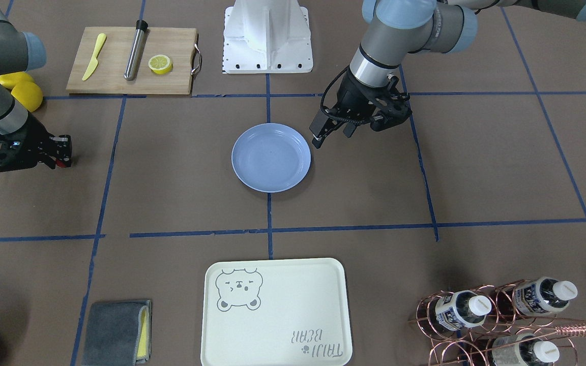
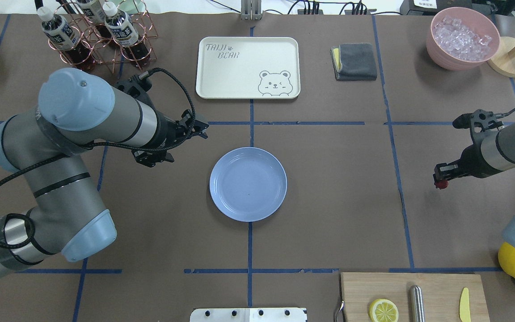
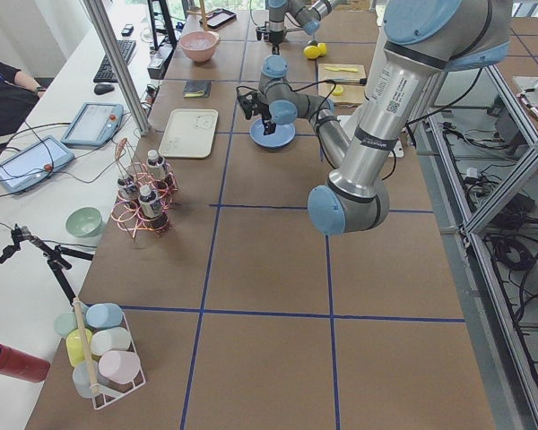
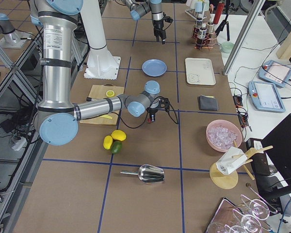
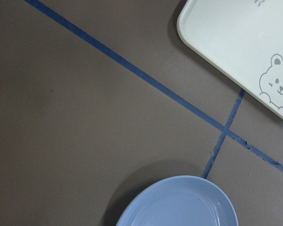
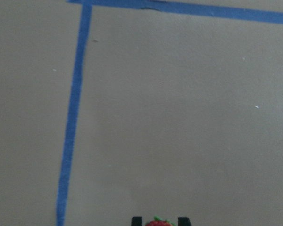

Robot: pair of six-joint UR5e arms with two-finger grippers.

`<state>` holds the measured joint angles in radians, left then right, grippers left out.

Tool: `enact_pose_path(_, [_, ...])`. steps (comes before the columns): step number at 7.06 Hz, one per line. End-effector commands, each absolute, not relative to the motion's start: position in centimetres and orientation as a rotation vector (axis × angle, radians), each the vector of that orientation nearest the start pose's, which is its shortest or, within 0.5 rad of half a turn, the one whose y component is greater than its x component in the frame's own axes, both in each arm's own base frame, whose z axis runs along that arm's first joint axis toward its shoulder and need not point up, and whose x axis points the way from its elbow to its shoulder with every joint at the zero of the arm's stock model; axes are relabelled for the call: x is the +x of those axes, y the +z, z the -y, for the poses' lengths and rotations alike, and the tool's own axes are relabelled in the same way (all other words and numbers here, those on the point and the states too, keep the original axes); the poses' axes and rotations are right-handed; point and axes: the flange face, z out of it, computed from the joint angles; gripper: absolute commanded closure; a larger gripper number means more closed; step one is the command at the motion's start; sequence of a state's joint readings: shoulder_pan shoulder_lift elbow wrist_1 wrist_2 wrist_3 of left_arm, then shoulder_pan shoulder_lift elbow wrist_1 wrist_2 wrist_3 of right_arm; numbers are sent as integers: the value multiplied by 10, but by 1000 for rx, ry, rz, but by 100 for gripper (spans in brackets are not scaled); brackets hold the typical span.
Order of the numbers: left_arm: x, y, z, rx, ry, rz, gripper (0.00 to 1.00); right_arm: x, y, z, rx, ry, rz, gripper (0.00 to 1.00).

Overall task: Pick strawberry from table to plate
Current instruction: 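Carry the strawberry with the right gripper over the plate while the left arm withdraws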

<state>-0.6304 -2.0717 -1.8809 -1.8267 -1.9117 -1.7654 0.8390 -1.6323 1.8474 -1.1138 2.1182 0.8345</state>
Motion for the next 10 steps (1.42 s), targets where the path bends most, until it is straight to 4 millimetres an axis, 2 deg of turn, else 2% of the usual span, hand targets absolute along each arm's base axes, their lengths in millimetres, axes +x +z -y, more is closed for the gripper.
enact_pose_path(1, [401,207,460,-24,-580,-1113,0,-252,404,427,77,-70,874,100])
enact_pose_path(3, [369,205,469,66,-481,-1023,0,-280,309,459,65,-79,899,100])
enact_pose_path(4, [343,225,475,109,-443,-970,0,-293,266,467,46,-61,911,100])
enact_pose_path(5, [321,243,478,157,-386,-935,0,-317,233,466,24,-40,932,100])
enact_pose_path(7, [290,289,483,203,-300,-851,0,-378,192,455,-9,-22,947,100])
enact_pose_path(9, [254,334,488,250,-195,-767,0,-465,165,429,-4,16,897,100])
enact_pose_path(10, [237,349,492,269,-161,-736,0,-507,158,413,-6,19,867,100])
